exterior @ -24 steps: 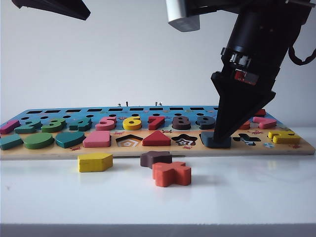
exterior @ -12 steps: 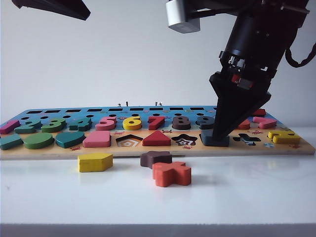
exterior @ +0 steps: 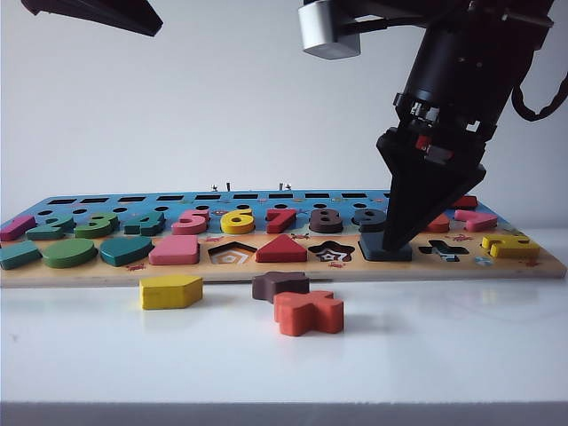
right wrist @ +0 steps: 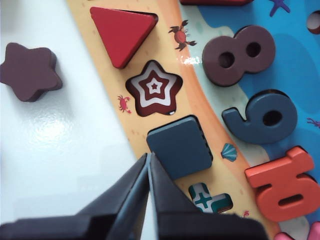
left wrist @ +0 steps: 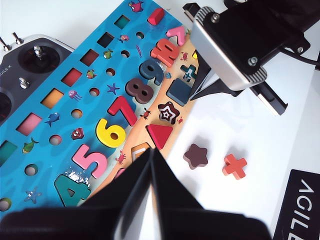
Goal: Insert the cube into the slot.
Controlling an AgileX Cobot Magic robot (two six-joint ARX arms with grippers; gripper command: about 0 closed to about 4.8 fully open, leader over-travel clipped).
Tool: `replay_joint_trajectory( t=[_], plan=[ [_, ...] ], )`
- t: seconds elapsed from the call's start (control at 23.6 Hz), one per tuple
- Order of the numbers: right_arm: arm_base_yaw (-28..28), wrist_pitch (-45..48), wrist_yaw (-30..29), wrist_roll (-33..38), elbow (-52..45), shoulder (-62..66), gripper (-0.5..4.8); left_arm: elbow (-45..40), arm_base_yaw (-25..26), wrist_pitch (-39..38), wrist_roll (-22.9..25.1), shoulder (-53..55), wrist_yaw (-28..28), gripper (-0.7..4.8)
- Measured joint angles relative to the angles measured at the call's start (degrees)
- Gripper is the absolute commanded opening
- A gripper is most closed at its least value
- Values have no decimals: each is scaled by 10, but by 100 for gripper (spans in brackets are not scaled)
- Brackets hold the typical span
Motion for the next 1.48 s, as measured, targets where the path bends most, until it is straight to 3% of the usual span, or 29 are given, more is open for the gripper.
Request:
replay_joint_trajectory(
  t=[0.34, 0.47, 0.63, 0.89, 1.18, 1.48],
  plan=[
    [10, -8, -30, 46, 0, -52, 1, 0, 0, 0, 0, 0, 0, 17],
    [8, 7, -37, 123, -2, -119, 102, 0, 0, 0, 0, 0, 0, 17],
    [-43, 80, -81, 231, -33, -187, 150, 0, 0, 0, 0, 0, 0, 17],
    [-116, 186, -90, 341, -120, -301, 149, 0, 0, 0, 0, -3, 0, 17],
    [-230, 225, -81, 360, -218, -465, 149, -1, 0, -1, 0, -21, 0, 17],
    [-351, 227, 7, 385, -331, -672, 149, -18, 13, 1, -7, -63, 2, 17]
  ],
)
